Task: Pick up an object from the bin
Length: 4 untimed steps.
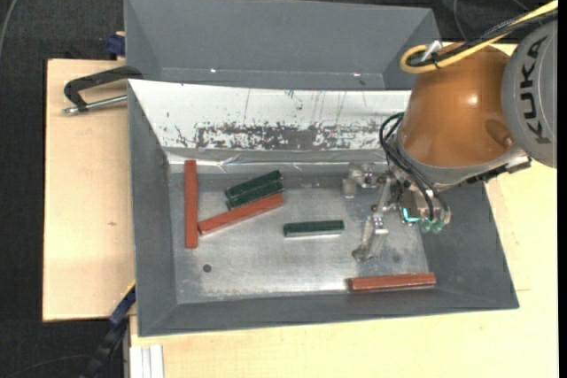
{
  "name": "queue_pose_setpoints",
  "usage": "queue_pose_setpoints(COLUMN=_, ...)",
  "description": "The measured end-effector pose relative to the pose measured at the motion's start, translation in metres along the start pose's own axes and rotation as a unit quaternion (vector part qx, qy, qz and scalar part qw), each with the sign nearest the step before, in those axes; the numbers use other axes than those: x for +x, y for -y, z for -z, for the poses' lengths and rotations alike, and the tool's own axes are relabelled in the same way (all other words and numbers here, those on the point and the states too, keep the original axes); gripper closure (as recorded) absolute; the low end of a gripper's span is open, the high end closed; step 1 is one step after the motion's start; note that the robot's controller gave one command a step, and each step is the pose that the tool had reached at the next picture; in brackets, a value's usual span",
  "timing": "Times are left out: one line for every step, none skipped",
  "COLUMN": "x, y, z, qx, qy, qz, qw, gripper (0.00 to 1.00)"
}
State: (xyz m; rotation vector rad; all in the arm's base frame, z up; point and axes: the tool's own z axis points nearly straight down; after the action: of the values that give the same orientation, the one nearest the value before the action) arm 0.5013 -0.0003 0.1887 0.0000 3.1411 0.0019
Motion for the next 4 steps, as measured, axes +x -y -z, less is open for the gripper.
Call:
queue_pose_setpoints(x=-0.044, y=-0.052, z=-0.118, qx=0.000, qy=-0.0004, qz=-0.005, qw=1.0000, gripper=0.00)
queue_pose_setpoints(x=-0.049, y=-0.048, z=-0.087, qx=0.000, qy=0.0039, qz=0.042, qw=0.9991, gripper=0.00)
queue_pose_setpoints(x=-0.039, y=-0.044, z=-0.083, qx=0.000, qy=0.0002, qz=0.008, qw=1.0000, gripper=0.00)
queue_pose_setpoints(x=-0.028, y=-0.048, z=-0.119, qx=0.000, qy=-0.0019, qz=-0.050, qw=0.9988, gripper=0.00)
